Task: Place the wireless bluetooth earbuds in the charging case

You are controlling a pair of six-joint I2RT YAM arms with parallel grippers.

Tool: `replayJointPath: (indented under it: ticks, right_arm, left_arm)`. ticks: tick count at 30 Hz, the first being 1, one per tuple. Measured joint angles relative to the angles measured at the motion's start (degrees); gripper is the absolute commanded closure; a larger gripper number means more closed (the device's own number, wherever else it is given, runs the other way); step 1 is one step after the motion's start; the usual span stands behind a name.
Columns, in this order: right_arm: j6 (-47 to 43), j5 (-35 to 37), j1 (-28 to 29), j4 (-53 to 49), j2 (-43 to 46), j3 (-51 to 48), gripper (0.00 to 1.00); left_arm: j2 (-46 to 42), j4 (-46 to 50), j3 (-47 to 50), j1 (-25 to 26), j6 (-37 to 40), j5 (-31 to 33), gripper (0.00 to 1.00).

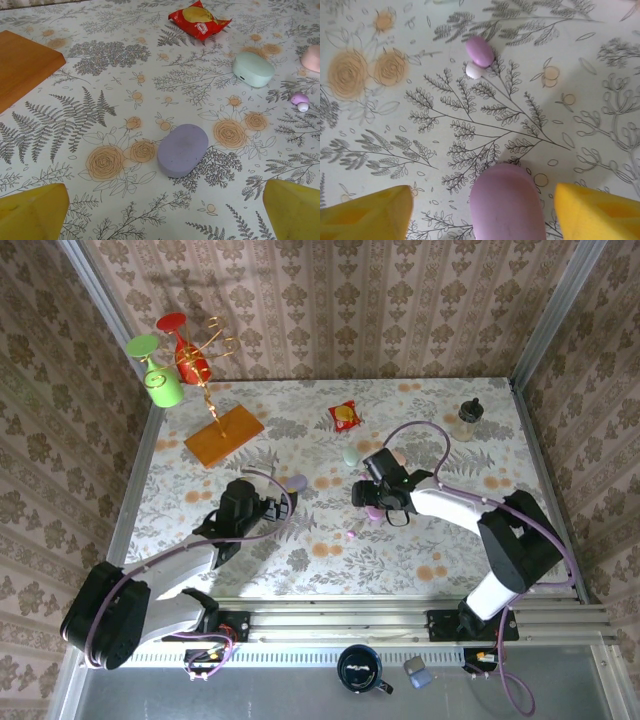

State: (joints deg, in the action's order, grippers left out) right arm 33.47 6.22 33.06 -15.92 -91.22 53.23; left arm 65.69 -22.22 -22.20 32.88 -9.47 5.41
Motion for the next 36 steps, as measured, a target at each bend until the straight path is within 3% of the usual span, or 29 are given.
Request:
replayJointPath:
  ticks: [5,9,22,36]
  right_arm:
    - [0.1,7.5,4.9,-2.6,2.4,-0.1,0.12]
    - [1.7,10.5,7.6,-4.4,2.4,-0.4,0.17]
    - [-2.9,10.7,7.6,-8.8,-3.0,0.2,0.29]
    - [-7.2,8.1,5.9,-8.0,-6.4,0.4,0.52]
  left_arm:
    - [-0.4,0.0,0.1,-0.4,0.0,-0.3,0.0]
    - [-1.7,0.0,0.5,-0.4,0.0,-0.3,0.0]
    - [-3.9,0.1,1.7,-0.4,0.0,-1.6,0.0]
    - [-3.7,0.2,1.7,-0.3,0.0,-2.7,0.0]
